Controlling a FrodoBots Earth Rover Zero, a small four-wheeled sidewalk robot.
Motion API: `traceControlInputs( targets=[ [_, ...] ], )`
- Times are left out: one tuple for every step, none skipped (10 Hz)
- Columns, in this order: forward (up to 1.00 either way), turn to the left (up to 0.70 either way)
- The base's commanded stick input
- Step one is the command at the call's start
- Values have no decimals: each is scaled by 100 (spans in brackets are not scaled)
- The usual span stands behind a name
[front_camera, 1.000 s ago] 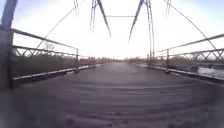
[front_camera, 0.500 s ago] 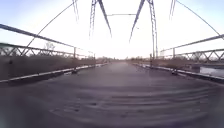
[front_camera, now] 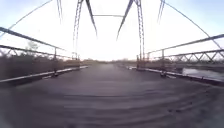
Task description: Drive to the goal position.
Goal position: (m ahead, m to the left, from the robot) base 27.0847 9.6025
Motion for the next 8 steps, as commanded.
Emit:
traceControlInputs(
  targets=[
    [100, 0],
    [100, 1],
    [100, 1],
    [100, 1],
    [100, 1],
    [100, 1],
    [100, 1],
    [100, 1]
  ],
)
